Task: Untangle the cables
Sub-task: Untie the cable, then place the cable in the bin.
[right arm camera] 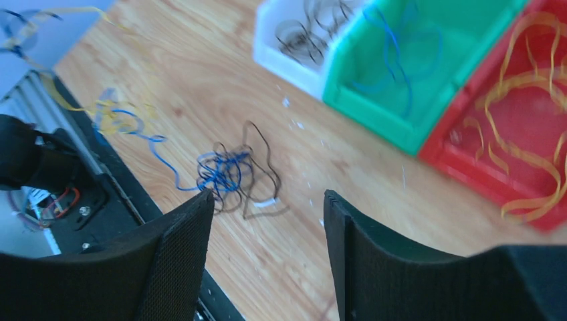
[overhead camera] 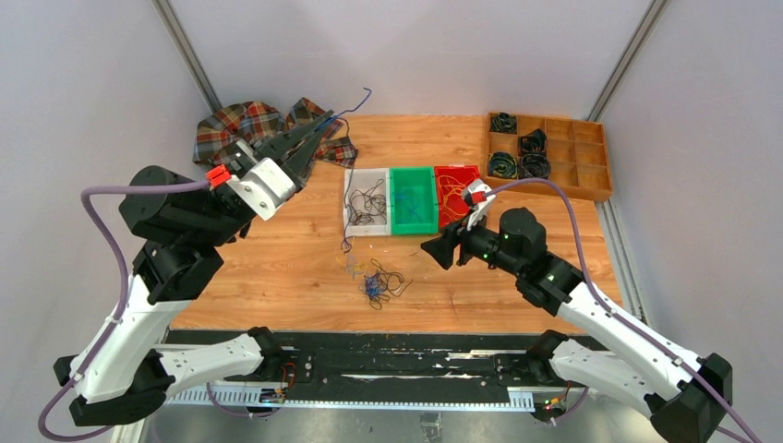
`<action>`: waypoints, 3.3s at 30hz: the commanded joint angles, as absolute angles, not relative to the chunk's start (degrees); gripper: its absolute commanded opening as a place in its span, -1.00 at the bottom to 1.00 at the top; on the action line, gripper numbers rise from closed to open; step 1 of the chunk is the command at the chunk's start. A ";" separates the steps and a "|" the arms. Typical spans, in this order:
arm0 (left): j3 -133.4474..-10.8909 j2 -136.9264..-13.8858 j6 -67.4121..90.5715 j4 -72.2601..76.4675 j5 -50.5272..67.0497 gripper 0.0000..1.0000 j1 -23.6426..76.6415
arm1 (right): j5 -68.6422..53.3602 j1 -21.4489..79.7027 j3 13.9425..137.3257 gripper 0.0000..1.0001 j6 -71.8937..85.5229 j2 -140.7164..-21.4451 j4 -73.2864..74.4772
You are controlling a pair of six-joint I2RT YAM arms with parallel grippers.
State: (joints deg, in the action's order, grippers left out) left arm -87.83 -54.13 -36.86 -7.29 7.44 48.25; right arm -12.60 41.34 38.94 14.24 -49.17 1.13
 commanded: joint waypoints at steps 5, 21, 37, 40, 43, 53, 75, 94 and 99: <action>-90.08 -54.96 -35.51 -10.13 10.30 -0.99 48.69 | -21.39 49.73 44.95 0.36 5.30 -50.61 -18.17; -96.78 -57.14 -34.28 -13.09 12.83 -0.99 48.69 | -19.75 54.97 53.91 0.27 3.20 -70.84 -30.07; -104.59 -59.73 -34.38 -12.47 13.82 -0.99 48.69 | -11.76 55.72 42.42 -0.16 10.04 -83.74 -41.81; -107.53 -60.70 -35.24 -12.26 13.93 -0.99 48.69 | -10.85 55.77 38.79 -0.28 12.23 -85.94 -45.65; -110.12 -61.57 -36.42 -11.92 13.72 -0.99 48.69 | -9.19 55.72 35.40 -0.43 14.50 -87.94 -49.04; -118.71 -65.17 -43.13 -8.12 12.78 -0.99 48.69 | -4.11 55.72 25.33 -0.92 18.54 -91.85 -57.02; -110.59 -64.09 -43.21 -0.19 6.96 -0.99 48.69 | -1.64 55.73 25.08 0.22 16.26 -78.56 -43.31; -100.00 -59.40 -38.66 -11.41 12.29 -0.99 48.69 | -16.49 56.06 50.32 0.47 8.28 -59.81 -24.24; -98.73 -58.75 -38.33 -11.68 11.97 -0.99 48.69 | -20.26 57.04 51.33 0.42 9.87 -60.04 -27.24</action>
